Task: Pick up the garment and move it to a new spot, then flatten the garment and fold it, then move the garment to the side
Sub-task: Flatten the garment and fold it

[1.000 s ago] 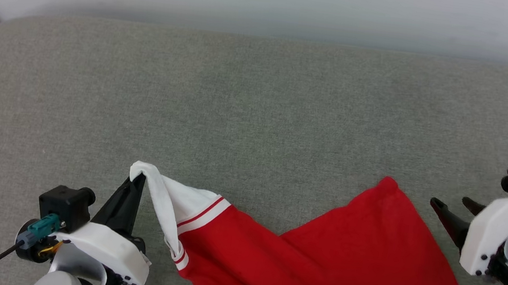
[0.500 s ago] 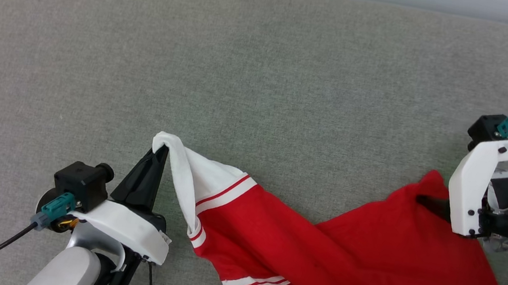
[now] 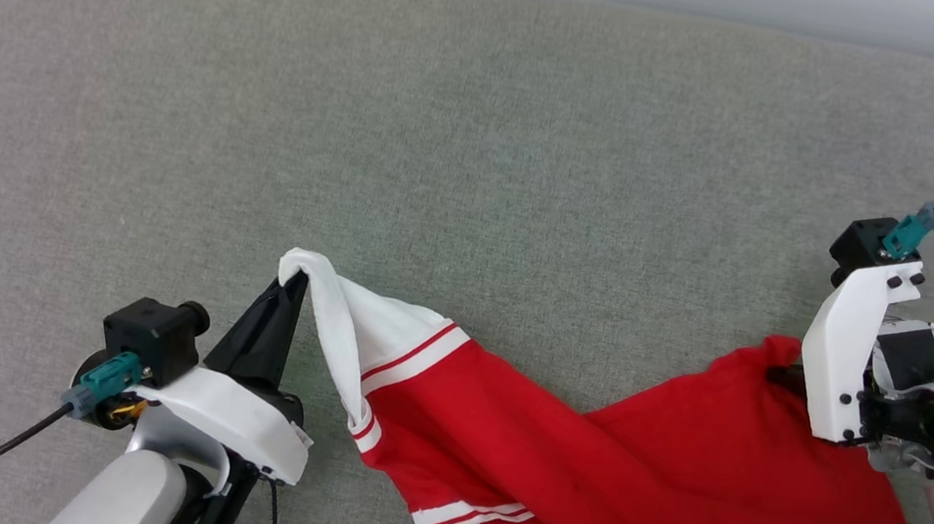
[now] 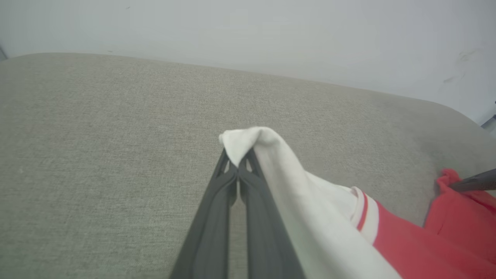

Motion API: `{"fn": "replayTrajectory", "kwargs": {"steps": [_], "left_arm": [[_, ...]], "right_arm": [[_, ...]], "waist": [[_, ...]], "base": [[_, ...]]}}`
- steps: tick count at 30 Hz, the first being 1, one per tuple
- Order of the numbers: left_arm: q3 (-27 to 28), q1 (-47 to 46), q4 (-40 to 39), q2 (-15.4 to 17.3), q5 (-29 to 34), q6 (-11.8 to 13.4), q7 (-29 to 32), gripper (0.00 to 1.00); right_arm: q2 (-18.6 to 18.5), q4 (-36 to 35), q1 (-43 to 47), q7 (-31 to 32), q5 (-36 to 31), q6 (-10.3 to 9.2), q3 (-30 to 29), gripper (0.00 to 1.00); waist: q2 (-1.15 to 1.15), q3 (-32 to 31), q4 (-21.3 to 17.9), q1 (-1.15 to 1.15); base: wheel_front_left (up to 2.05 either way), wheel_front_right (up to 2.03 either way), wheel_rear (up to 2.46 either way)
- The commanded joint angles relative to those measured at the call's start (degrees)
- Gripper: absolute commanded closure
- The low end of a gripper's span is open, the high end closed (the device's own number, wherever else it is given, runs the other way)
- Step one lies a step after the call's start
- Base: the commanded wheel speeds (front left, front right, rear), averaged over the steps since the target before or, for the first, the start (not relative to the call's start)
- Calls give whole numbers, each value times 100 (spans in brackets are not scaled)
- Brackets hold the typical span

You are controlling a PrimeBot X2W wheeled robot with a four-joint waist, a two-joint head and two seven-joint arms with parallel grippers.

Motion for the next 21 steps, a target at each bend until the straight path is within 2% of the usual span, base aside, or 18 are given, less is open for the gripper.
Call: {"fn": "replayTrajectory", "kwargs": {"steps": [1,6,10,15,21], "left_arm": [[17,-7,10,29,-3,-3,-26,100],[118,-142,55,194,-29,6,88,100],[176,-581,192,367,-8,-111,291,100],[180,-1524,715,432,90,-283,527,100],[213,-2866,1633,308,157,-518,609,100]], "right_arm": [[-19,7,122,-33,34,0,28,100],[-117,-80,78,-583,49,-1,-71,100],[-192,69,-35,-1129,-217,0,-140,100],[-104,380,-334,-1753,-474,-1,-241,100],[-27,743,-1025,-2593,-817,-2,-316,100]], "waist": [[0,-99,-27,-1],[0,-607,-157,-1],[0,-1004,-272,-1],[0,-1338,-450,-1],[0,-1357,-612,-1]], "base": [[0,0,0],[0,0,0],[0,0,0],[0,0,0],[0,0,0]]}}
